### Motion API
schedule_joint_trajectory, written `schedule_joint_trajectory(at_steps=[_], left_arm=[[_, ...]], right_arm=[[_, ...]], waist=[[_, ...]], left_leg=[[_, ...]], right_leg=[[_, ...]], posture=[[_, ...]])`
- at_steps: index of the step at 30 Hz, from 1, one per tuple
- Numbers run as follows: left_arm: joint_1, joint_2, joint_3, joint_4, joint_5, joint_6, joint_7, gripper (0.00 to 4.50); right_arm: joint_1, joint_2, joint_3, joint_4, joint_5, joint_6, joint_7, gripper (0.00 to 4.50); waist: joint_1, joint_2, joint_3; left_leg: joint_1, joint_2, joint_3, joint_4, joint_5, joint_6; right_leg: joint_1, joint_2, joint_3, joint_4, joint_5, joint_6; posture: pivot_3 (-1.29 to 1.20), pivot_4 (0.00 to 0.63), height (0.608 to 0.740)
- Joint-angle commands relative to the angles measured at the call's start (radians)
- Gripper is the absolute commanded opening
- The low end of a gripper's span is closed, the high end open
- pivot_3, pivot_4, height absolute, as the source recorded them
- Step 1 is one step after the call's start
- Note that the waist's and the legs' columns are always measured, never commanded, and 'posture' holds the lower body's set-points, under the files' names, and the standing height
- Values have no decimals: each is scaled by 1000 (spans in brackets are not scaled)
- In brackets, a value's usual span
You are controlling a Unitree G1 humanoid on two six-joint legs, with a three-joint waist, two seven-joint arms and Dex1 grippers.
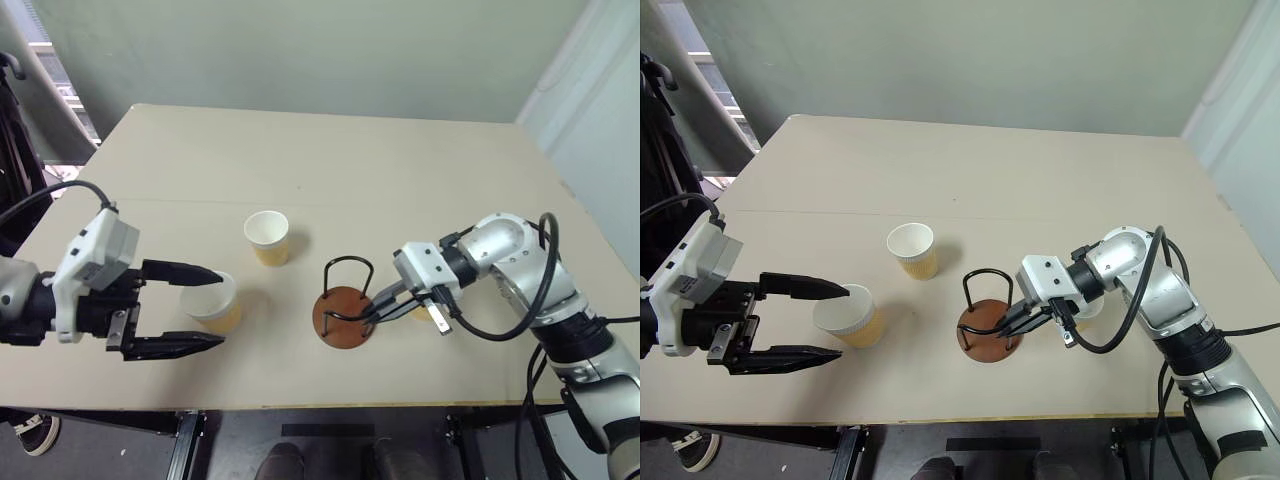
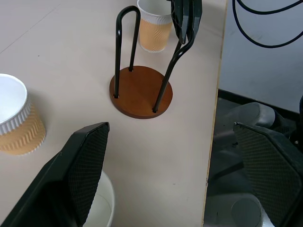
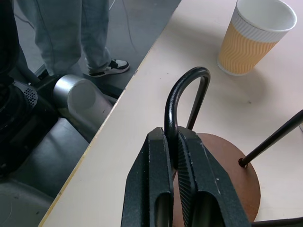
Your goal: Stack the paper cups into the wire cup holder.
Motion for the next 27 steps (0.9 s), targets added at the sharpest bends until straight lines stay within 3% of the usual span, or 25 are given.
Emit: schedule_joint_trajectory(at_steps=[1,6,14,19,23,27], left_arm=[[-14,10,8,-3,0,-7,5,4500],[-21,10,4,3,1,-8,11,4500],[-68,18,-45,36,9,-26,7,4500],[-109,15,-89,53,10,-43,0,4500],[-156,6,-135,58,5,-65,-12,4500],[-203,1,-159,48,-14,-71,-16,4500]], right_arm=[[-19,-12,2,-28,-9,16,6,13],[-33,-12,-6,-17,-20,18,7,1443],[-125,-75,-119,-39,67,87,30,4236],[-202,-153,-218,-22,115,144,17,4236],[-127,-276,-253,37,80,141,39,4236],[43,-372,-229,35,-13,72,12,4236]], waist=[[0,0,0],[0,0,0],[0,0,0],[4,1,0],[14,0,0],[22,0,1]], left_leg=[[0,0,0,0,0,0],[0,0,0,0,0,0],[0,0,0,0,0,0],[0,-1,-1,0,0,0],[0,-1,-2,-1,0,0],[0,-1,-1,0,0,0]], right_leg=[[0,0,0,0,0,0],[0,0,0,0,0,0],[0,0,0,0,0,0],[0,0,0,-1,0,0],[1,-1,0,-2,0,-1],[1,-1,0,-1,0,-1]], posture=[[0,150,740],[0,150,740],[0,150,740],[0,150,740],[0,150,740],[0,150,740]])
